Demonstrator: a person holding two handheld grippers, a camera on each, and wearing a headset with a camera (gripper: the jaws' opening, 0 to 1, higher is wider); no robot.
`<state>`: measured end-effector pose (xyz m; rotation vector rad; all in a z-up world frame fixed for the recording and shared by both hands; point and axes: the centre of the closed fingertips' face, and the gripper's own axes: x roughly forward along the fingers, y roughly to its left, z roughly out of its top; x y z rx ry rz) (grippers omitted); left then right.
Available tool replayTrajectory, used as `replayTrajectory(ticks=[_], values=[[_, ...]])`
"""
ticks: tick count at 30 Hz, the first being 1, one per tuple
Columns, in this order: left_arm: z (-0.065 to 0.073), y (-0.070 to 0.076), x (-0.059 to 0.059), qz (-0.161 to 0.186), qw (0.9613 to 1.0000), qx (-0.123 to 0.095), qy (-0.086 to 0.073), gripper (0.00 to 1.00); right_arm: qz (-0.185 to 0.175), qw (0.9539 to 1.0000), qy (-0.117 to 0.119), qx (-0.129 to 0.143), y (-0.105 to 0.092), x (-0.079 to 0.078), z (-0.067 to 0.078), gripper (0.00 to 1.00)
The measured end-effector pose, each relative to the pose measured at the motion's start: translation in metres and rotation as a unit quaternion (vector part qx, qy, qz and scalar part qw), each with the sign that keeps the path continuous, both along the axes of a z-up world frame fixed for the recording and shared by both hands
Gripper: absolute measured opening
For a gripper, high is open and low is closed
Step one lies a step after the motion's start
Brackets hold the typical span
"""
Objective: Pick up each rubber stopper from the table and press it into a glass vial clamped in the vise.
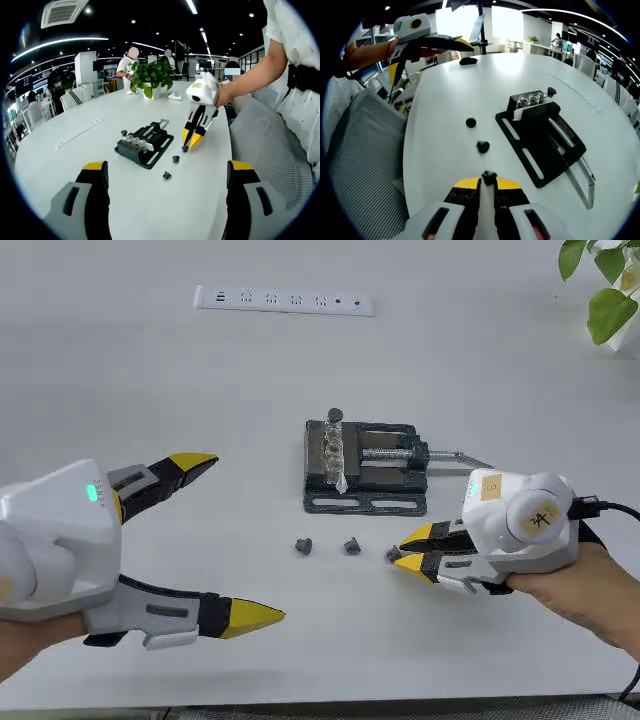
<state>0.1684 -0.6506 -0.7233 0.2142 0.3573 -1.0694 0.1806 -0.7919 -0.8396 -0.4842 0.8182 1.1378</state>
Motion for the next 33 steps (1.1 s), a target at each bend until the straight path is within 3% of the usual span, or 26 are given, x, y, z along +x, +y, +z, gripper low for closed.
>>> replayTrajectory(ticks=[33], values=[[-0.0017,-0.0058,-0.0012,0.0,1.0,-0.007,0.002,0.97,-0.013,0.9999,-0.007,-0.002,-0.0005,0.0032,-0.0004,0.0]])
